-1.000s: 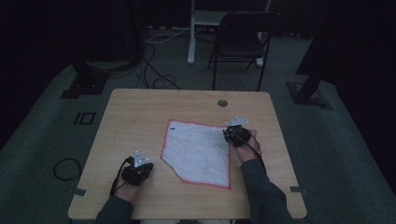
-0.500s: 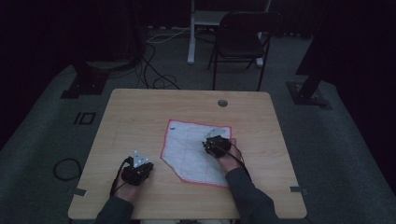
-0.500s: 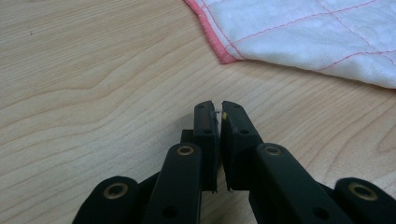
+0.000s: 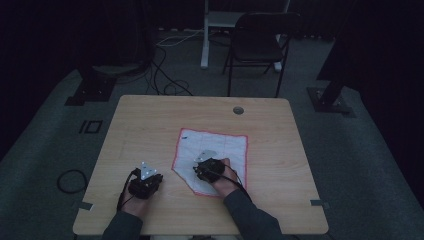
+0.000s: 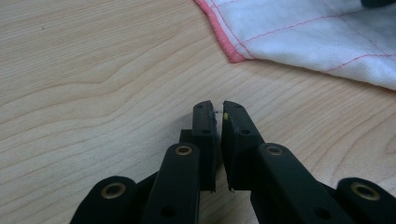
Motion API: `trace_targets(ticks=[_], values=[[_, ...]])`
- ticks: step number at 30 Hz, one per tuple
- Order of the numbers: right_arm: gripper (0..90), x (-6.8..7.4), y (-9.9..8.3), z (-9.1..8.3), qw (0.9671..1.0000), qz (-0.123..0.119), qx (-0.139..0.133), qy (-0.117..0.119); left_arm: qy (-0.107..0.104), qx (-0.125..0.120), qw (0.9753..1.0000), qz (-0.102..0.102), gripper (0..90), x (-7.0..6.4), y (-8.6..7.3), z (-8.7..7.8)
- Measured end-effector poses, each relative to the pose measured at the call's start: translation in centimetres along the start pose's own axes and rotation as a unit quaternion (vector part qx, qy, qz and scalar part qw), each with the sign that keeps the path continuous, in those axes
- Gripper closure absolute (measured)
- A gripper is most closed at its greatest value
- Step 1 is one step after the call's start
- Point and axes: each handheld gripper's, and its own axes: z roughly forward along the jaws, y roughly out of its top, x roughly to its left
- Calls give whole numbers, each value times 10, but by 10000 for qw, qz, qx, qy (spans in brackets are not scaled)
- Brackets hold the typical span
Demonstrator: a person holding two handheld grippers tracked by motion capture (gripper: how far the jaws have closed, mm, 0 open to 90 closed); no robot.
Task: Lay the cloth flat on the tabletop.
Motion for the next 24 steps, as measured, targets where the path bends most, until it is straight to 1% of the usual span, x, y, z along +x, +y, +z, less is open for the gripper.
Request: trace_targets(ticks=[3, 7, 9, 11, 13, 14, 16, 18, 20, 22, 24], values=[[694, 13, 3, 3, 9999, -77, -22, 130, 23, -8, 10000, -39, 843, 1, -1, 0], [651, 30, 6, 7, 9993, -221, -7, 295, 28, -19, 10000, -73, 841, 2, -1, -1], [624, 35, 7, 10, 9990, -251, 36, 360, 32, -22, 10000, -80, 841, 3, -1, -1], [619, 39, 8, 15, 9989, -277, 140, 349, 33, -33, 9999, -89, 840, 2, -2, -1], [617, 42, 8, 16, 9987, -306, 155, 382, 28, -35, 9999, -103, 839, 3, -2, -1], [629, 43, 9, 17, 9986, -359, 198, 348, 24, -36, 9999, -112, 838, 3, -2, -1], [703, 43, 9, 18, 9986, -391, 284, 232, 26, -37, 9999, -113, 836, 3, -2, -1], [784, 42, 9, 17, 9986, -360, 299, 240, 32, -34, 9999, -104, 836, 3, -2, -1], [850, 41, 9, 15, 9985, -407, 256, 245, 28, -36, 9999, -115, 836, 3, -2, -1], [867, 42, 9, 12, 9985, -414, 214, 274, 30, -38, 9999, -116, 836, 3, -2, -1], [871, 42, 9, 9, 9985, -393, 170, 350, 35, -39, 9999, -119, 836, 3, -2, -1]])
